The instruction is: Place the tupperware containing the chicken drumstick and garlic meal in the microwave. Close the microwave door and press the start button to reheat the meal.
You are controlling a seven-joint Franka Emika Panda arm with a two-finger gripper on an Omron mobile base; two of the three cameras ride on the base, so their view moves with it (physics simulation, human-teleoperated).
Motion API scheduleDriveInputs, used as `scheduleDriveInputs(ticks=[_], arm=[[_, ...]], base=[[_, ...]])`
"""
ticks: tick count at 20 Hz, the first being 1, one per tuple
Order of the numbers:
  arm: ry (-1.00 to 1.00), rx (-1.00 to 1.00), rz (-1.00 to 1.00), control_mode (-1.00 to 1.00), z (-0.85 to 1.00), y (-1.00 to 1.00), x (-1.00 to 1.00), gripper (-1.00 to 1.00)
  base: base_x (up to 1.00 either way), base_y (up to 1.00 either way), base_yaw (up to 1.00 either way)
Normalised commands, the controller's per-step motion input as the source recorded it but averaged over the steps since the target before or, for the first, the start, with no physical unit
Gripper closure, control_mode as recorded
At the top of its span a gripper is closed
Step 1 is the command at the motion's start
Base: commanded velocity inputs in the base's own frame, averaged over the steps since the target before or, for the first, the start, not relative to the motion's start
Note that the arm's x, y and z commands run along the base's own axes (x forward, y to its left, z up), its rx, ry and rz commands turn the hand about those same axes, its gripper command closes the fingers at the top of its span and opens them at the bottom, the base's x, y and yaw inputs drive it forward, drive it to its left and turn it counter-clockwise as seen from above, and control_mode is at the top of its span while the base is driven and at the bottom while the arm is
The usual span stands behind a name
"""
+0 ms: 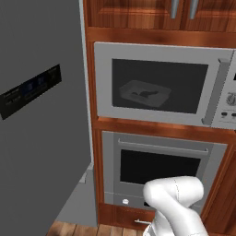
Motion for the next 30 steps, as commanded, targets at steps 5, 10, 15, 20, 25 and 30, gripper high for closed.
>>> scheduleDriveInputs(ticks=[5, 10, 15, 20, 25, 30], arm=[[-0.02, 0.0, -0.07, -1.0, -0.12, -0.05, 0.39, 1.0], [-0.02, 0.0, -0.05, -1.0, -0.07, -0.12, 0.31, 1.0], [0.0, 0.0, -0.03, -1.0, 0.0, -0.16, 0.2, 1.0], [0.0, 0.0, -0.02, -1.0, 0.0, -0.15, 0.12, 1.0], [0.0, 0.0, -0.01, -1.0, -0.08, -0.06, 0.11, 1.0], [-0.01, 0.0, -0.01, -1.0, -0.07, -0.1, 0.15, 1.0]], base=[[0.0, 0.0, 0.0], [0.0, 0.0, 0.0], [0.0, 0.0, 0.0], [0.0, 0.0, 0.0], [0.0, 0.0, 0.0], [0.0, 0.0, 0.0]])
